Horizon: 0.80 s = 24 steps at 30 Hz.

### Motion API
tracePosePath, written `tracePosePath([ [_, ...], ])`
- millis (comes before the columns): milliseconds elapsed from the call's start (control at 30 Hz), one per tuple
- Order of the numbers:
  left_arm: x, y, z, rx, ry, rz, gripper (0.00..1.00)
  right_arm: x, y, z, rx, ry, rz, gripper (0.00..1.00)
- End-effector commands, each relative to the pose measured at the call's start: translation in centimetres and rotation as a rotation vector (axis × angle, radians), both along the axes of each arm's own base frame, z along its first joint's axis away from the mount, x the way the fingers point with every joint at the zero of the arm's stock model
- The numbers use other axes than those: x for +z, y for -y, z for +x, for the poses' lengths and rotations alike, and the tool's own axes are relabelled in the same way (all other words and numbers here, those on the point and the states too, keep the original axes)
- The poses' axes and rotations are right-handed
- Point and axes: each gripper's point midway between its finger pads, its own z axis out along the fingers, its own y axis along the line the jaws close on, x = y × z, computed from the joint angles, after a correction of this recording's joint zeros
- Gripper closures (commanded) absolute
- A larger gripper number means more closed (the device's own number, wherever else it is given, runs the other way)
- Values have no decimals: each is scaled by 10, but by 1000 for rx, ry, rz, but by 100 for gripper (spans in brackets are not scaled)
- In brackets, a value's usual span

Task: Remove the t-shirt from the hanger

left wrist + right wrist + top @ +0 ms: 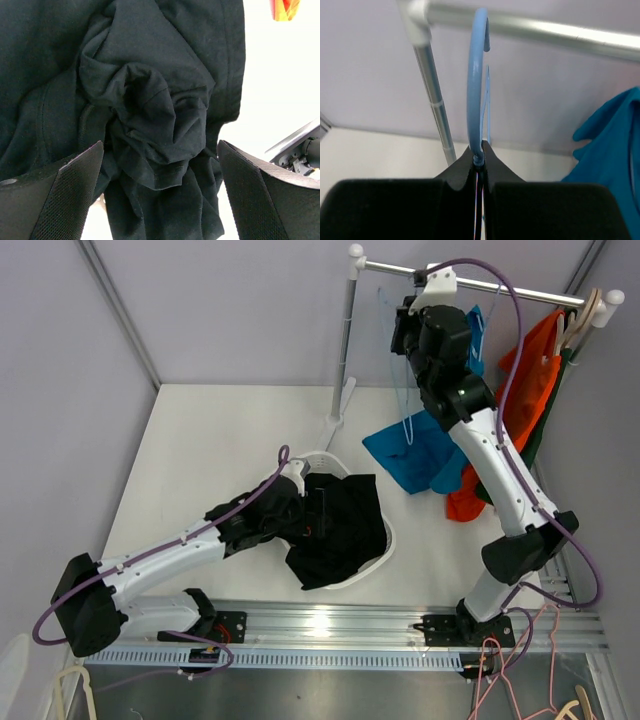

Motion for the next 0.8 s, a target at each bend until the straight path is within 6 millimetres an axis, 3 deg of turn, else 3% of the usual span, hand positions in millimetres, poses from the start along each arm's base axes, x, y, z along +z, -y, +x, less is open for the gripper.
tracePosePath([
  [0,9,5,1,-4,12,-58,0,39,17,8,-75,121,13,100],
  [33,9,5,0,-5,12,-59,0,55,18,9,-81,143,22,100],
  [100,9,5,0,-6,14,-60,1,58,19,23,-103,145,13,100],
  [133,10,5,0,-7,15,-62,1,33,16,44,-112,90,-17,100],
  [167,10,5,0,-9,16,-60,1,59,18,44,-117,143,13,100],
  [200,9,3,-1,-7,17,-56,1,59,18,50,-120,141,13,100],
  [233,8,3,0,-5,17,-53,0,34,14,70,-127,93,-15,100],
  [267,10,2,0,-4,24,-55,1,52,17,67,-133,135,6,100],
  [400,6,-1,-2,-2,23,-46,1,31,16,82,-134,104,18,100],
  [467,6,-1,-2,-2,24,-47,1,33,21,81,-143,113,32,100],
  [500,5,-1,-2,-2,23,-46,1,22,19,84,-142,93,33,100],
  [767,4,-1,-1,0,24,-41,1,17,32,90,-137,69,71,100],
])
